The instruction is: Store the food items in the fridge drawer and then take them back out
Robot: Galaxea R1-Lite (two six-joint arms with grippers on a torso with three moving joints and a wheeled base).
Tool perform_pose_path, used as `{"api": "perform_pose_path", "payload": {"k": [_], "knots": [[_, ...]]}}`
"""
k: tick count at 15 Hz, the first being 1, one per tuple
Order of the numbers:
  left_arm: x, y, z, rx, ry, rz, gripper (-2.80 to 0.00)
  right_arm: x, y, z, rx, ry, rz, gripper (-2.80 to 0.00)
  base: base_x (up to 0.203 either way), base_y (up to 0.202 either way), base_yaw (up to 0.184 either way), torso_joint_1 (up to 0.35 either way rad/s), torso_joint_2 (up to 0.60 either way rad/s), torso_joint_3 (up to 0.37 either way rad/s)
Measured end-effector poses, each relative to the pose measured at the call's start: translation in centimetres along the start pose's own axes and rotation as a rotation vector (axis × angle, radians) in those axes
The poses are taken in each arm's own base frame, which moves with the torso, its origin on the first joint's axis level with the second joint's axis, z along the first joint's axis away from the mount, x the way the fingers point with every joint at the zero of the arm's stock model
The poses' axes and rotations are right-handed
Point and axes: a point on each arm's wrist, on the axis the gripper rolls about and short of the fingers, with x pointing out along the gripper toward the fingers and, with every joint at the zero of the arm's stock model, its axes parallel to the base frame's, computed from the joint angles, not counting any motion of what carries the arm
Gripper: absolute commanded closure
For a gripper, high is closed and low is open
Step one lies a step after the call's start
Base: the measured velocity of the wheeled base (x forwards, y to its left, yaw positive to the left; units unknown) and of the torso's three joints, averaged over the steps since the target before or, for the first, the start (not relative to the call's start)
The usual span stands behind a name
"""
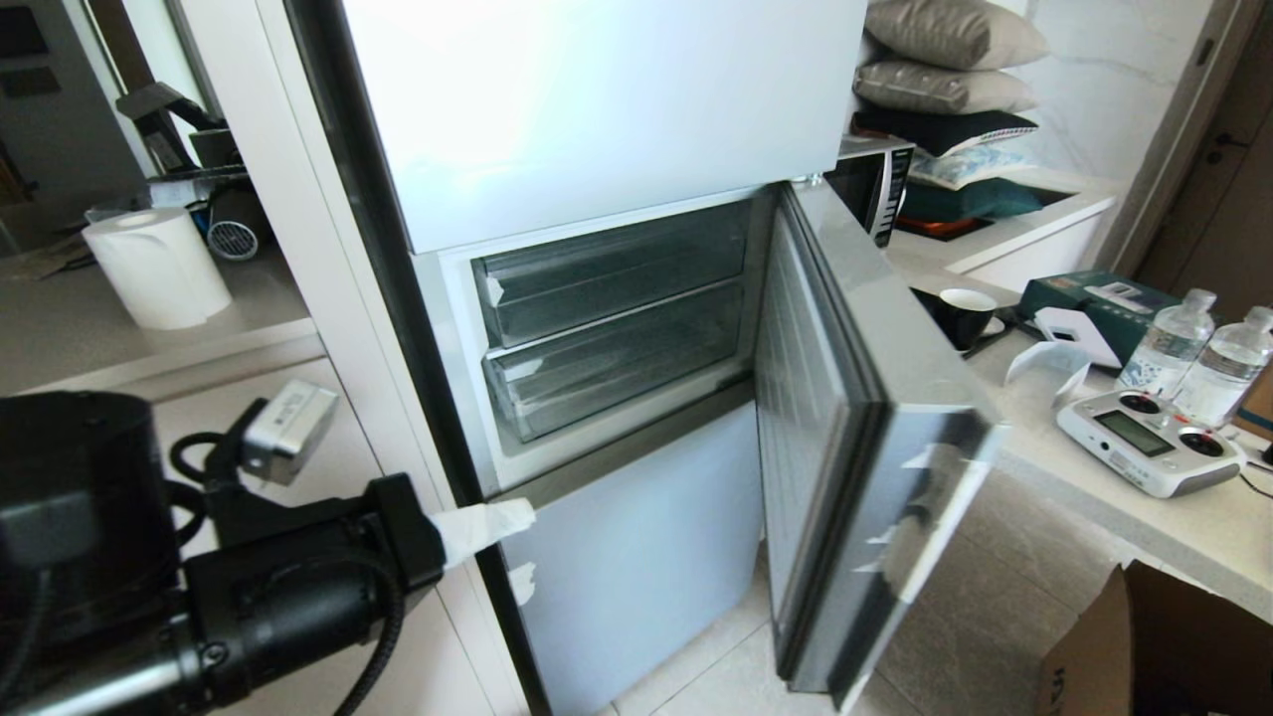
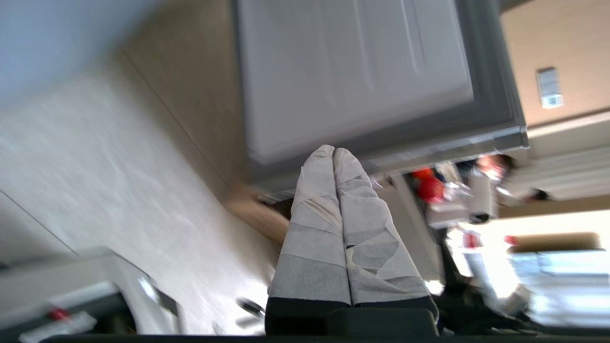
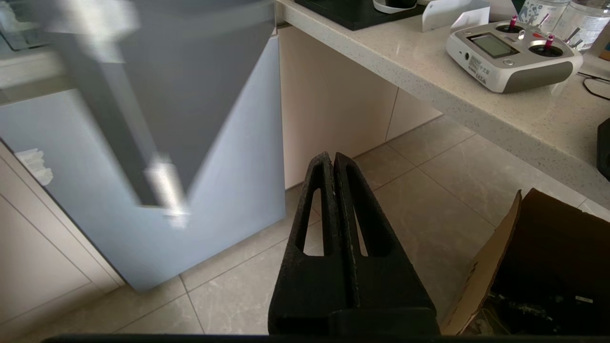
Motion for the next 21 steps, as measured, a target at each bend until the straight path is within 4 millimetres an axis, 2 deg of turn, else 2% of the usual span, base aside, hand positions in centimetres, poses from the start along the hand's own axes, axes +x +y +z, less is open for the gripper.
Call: {"api": "perform_pose_path", "payload": {"k": [3,7,10,12,14,17,21], "knots": [[-4.1,-1.2,1.1,0.233,-0.180,0.047,0.00,0.0,0.0,0.0,0.000,0.000,0.001,0.00,0.000,0.000,0.000,0.000,0.00,0.000],[-12.0,-2.9,2.3,0.650,-0.408,0.094,0.00,0.0,0.0,0.0,-0.001,0.000,0.001,0.00,0.000,0.000,0.000,0.000,0.00,0.000],[-16.5,-1.3,1.5,0.768,-0.544,0.331,0.00,0.0,0.0,0.0,-0.001,0.000,0.001,0.00,0.000,0.000,0.000,0.000,0.00,0.000],[-18.5,0.5,-0.8,0.763,-0.604,0.541,0.00,0.0,0.0,0.0,-0.004,0.001,0.001,0.00,0.000,0.000,0.000,0.000,0.00,0.000],[-19.2,2.5,-3.5,0.732,-0.609,0.729,0.00,0.0,0.0,0.0,-0.004,0.000,0.001,0.00,0.000,0.000,0.000,0.000,0.00,0.000],[-19.0,4.6,-6.1,0.697,-0.609,0.901,0.00,0.0,0.0,0.0,-0.004,0.000,0.001,0.00,0.000,0.000,0.000,0.000,0.00,0.000],[-17.8,7.3,-8.6,0.716,-0.464,0.825,0.00,0.0,0.0,0.0,-0.004,0.001,0.001,0.00,0.000,0.000,0.000,0.000,0.00,0.000]]}}
